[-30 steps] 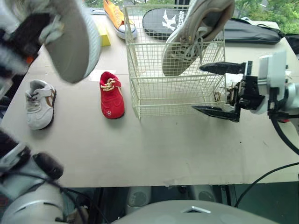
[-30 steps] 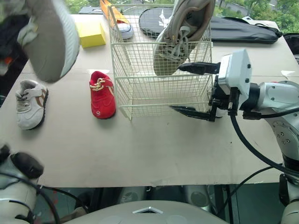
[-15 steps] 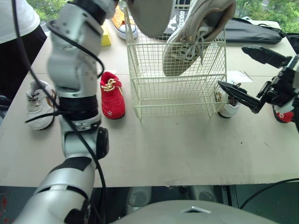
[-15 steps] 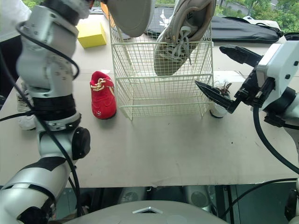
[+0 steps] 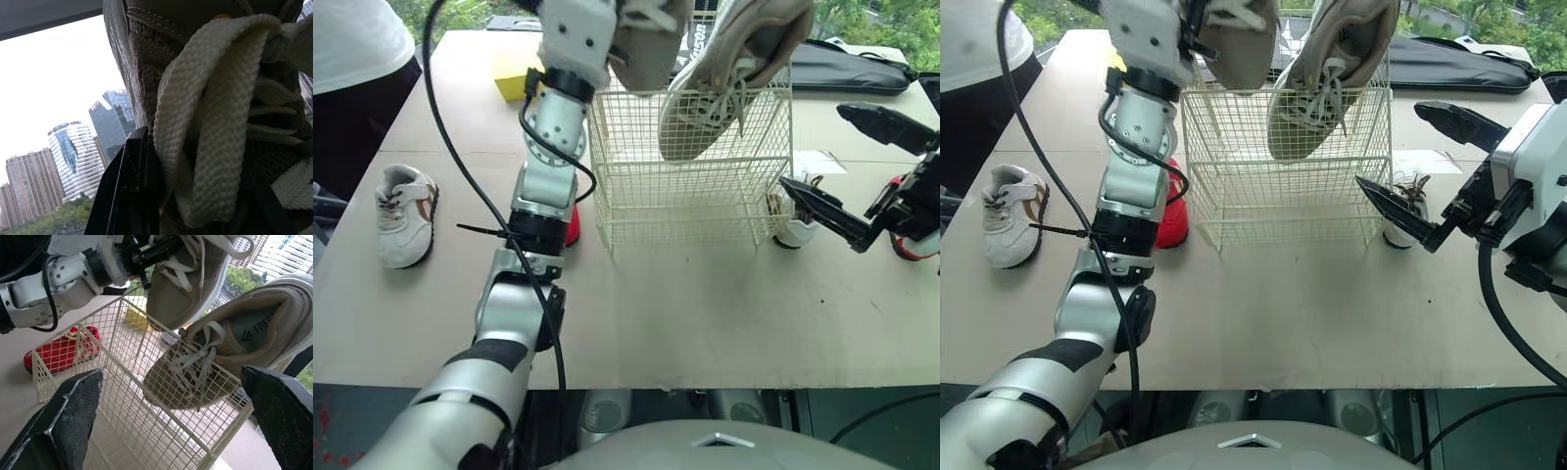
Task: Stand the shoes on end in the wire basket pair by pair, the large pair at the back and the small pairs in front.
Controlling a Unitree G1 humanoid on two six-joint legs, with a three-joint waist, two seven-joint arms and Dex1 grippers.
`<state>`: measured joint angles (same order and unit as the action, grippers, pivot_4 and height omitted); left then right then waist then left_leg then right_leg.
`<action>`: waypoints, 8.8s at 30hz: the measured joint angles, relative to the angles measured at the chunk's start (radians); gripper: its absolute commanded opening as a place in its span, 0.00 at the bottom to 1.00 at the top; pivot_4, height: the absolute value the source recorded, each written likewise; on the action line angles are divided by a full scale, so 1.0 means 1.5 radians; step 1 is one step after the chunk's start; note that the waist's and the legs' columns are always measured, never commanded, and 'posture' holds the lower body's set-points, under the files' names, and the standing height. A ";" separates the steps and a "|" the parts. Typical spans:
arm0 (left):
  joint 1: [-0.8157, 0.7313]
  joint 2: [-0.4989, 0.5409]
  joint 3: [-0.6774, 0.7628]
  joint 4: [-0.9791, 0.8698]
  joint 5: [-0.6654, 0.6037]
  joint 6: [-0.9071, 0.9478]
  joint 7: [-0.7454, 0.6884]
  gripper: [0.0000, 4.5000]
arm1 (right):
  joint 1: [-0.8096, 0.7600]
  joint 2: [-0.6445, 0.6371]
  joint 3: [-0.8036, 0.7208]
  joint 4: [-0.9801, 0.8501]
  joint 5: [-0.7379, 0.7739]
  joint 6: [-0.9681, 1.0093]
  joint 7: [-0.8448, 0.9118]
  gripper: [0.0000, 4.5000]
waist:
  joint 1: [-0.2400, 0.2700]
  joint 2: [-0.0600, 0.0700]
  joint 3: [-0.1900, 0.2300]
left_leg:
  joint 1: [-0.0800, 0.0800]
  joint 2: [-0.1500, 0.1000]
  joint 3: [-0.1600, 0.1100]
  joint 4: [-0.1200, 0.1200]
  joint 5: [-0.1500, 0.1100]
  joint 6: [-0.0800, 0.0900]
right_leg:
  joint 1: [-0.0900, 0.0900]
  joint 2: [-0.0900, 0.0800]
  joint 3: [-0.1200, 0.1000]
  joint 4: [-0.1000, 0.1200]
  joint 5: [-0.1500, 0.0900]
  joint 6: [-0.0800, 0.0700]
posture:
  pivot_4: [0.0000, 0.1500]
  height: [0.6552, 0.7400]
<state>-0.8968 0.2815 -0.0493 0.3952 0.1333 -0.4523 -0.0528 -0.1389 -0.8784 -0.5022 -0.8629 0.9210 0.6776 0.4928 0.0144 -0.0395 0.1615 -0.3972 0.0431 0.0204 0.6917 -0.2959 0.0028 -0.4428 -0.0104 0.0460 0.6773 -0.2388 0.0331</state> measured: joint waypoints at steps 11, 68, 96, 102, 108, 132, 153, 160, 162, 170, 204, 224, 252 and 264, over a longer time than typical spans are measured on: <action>0.090 -0.008 0.001 -0.069 0.001 0.015 -0.038 0.20 | 0.062 -0.006 -0.059 -0.006 0.033 0.000 -0.018 1.00 | 0.000 0.001 -0.001 | 0.008 0.000 -0.001 0.000 0.000 0.000 | 0.008 0.000 -0.001 -0.001 0.000 0.001 | 1.00 1.00; 0.146 0.298 0.032 -0.576 -0.797 0.940 -0.490 0.99 | 0.200 -0.039 -0.116 0.283 -0.215 0.161 -0.073 1.00 | -0.015 0.007 -0.003 | 0.012 0.000 -0.003 -0.003 0.000 0.000 | 0.016 0.002 -0.001 -0.011 -0.001 0.001 | 1.00 1.00; 0.132 0.194 -0.034 -0.534 -0.731 0.934 -0.527 1.00 | -0.004 0.050 0.049 0.596 -0.352 0.123 -0.111 0.28 | -0.020 0.011 -0.003 | 0.013 -0.001 -0.003 -0.004 0.000 0.001 | 0.015 0.004 0.004 -0.011 -0.001 0.002 | 1.00 1.00; 0.136 0.189 -0.025 -0.534 -0.731 0.934 -0.519 1.00 | 0.048 0.030 0.049 0.575 -0.394 0.054 -0.091 0.05 | -0.015 0.011 -0.003 | 0.012 -0.001 -0.004 -0.004 0.000 0.001 | 0.015 0.003 0.003 -0.011 -0.001 0.002 | 1.00 1.00; 0.133 0.165 0.009 -0.497 -0.762 0.945 -0.503 1.00 | 0.185 -0.043 -0.075 0.485 -0.416 -0.161 0.080 0.02 | -0.017 0.016 -0.001 | 0.012 -0.002 -0.004 -0.004 -0.001 0.002 | 0.015 0.003 0.003 -0.011 -0.002 0.003 | 1.00 1.00; -0.184 0.197 -0.105 -0.205 -0.768 1.170 -0.782 1.00 | -0.344 -0.357 0.247 0.330 -0.098 -0.487 0.673 0.01 | -0.023 0.013 0.009 | 0.009 -0.003 -0.007 -0.003 0.001 -0.002 | 0.012 0.004 0.006 -0.011 -0.002 0.003 | 1.00 1.00; -0.122 0.184 -0.079 -0.257 -0.773 1.282 -0.747 0.14 | -0.601 -0.207 0.477 0.392 -0.169 -0.321 0.724 0.69 | -0.019 0.014 0.010 | -0.002 -0.005 -0.015 0.000 0.000 0.001 | 0.002 -0.001 -0.001 -0.005 -0.002 0.003 | 1.00 1.00; -0.019 0.113 0.055 -0.310 -0.798 1.244 -0.607 0.14 | -0.449 -0.238 0.325 0.388 -0.168 -0.219 0.623 0.88 | -0.015 0.014 0.010 | -0.003 -0.004 -0.016 0.003 0.000 0.000 | 0.002 -0.003 -0.002 -0.001 -0.002 0.004 | 1.00 1.00; 0.035 0.080 0.111 -0.361 -0.793 1.151 -0.578 0.14 | -0.360 -0.240 0.260 0.384 -0.157 -0.141 0.547 0.88 | -0.014 0.013 0.010 | -0.003 -0.004 -0.016 0.005 0.001 -0.002 | 0.002 -0.004 -0.002 0.000 -0.002 0.004 | 1.00 1.00; 0.107 0.025 0.135 -0.422 -0.736 0.937 -0.534 0.14 | -0.214 -0.118 0.070 0.286 0.186 0.192 0.192 0.88 | -0.017 0.014 0.009 | 0.001 -0.007 -0.016 0.007 -0.001 0.001 | 0.006 -0.002 0.000 0.001 -0.002 0.004 | 1.00 1.00; 0.205 0.130 0.121 -0.509 -0.716 0.859 -0.490 0.99 | -0.233 -0.006 0.134 0.224 0.364 0.123 -0.161 0.00 | -0.019 0.014 0.009 | -0.001 -0.005 -0.018 0.007 -0.001 0.001 | 0.006 0.000 -0.002 -0.001 -0.002 0.004 | 1.00 1.00; 0.435 0.242 0.216 -0.704 -0.768 0.791 -0.400 0.99 | -0.222 0.100 0.272 0.318 -0.207 -0.180 -0.004 0.00 | -0.018 0.014 0.009 | 0.000 -0.004 -0.016 0.006 -0.001 0.001 | 0.006 0.001 -0.002 0.000 -0.002 0.004 | 1.00 1.00; 0.571 0.223 0.358 -0.659 -0.771 0.717 -0.295 1.00 | -0.224 0.085 0.253 0.326 -0.255 -0.158 0.176 0.88 | -0.018 0.014 0.009 | 0.002 -0.004 -0.018 0.006 -0.001 0.001 | 0.007 0.000 -0.002 0.000 -0.002 0.004 | 1.00 1.00; 0.634 0.275 0.410 -0.491 -0.660 0.729 -0.250 1.00 | -0.110 -0.029 0.098 0.270 -0.121 -0.117 0.313 1.00 | -0.021 0.014 0.009 | 0.002 -0.004 -0.017 0.005 -0.001 0.002 | 0.007 -0.001 -0.002 -0.003 -0.002 0.004 | 1.00 1.00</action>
<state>0.0546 0.6939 0.5656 -0.3418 -0.8563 0.6414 -0.4277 -0.3034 -0.9218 -0.3558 -0.4581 0.7397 0.5014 0.9626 -0.0168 -0.0184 0.1754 -0.3949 0.0377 -0.0056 0.6985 -0.2977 0.0052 -0.4318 -0.0119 0.0431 0.6729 -0.2424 0.0386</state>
